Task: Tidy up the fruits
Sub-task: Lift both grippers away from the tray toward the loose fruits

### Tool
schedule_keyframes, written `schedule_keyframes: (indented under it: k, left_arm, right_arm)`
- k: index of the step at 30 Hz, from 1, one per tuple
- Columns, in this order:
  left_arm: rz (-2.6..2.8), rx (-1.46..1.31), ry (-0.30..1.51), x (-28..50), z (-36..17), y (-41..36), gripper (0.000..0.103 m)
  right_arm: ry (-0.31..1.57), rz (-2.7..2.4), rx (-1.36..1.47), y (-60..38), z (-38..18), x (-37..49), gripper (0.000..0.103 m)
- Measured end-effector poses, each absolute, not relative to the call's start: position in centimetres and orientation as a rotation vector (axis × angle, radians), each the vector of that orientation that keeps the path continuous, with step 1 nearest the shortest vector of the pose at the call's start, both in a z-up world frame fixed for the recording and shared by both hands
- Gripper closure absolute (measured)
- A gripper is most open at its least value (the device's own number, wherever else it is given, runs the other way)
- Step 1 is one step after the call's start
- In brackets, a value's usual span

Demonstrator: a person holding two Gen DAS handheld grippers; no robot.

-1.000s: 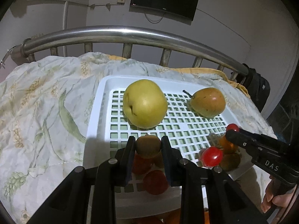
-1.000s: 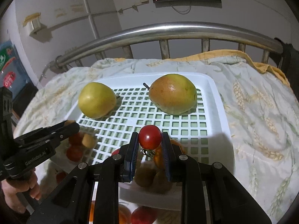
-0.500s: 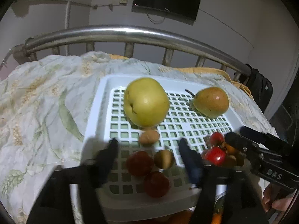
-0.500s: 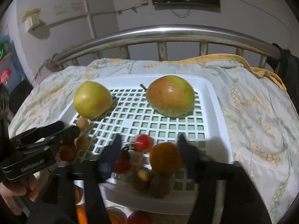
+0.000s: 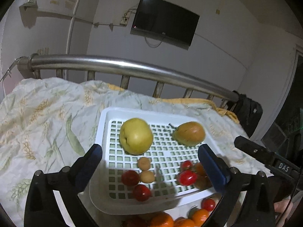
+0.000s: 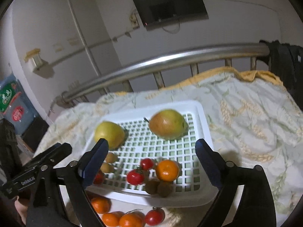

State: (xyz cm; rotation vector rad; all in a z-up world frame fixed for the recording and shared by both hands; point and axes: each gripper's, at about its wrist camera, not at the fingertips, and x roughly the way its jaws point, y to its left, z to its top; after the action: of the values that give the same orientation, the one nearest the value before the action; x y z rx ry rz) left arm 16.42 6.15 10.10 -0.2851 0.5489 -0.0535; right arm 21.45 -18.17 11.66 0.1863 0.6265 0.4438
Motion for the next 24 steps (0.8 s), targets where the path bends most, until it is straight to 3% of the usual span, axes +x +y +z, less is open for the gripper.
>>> schedule_keyframes:
  k: [11, 24]
  left_arm:
    - [-0.087, -0.202, 0.446, 12.2, 14.3, 5.0, 0.000]
    - [-0.051, -0.187, 0.507, 9.0, 11.3, 6.0, 0.000]
  right_arm:
    - [0.453, 0.507, 0.145, -18.3, 17.0, 15.4, 0.000]
    - [0.510, 0.509, 0.069, -19.0, 13.1, 12.4, 0.000]
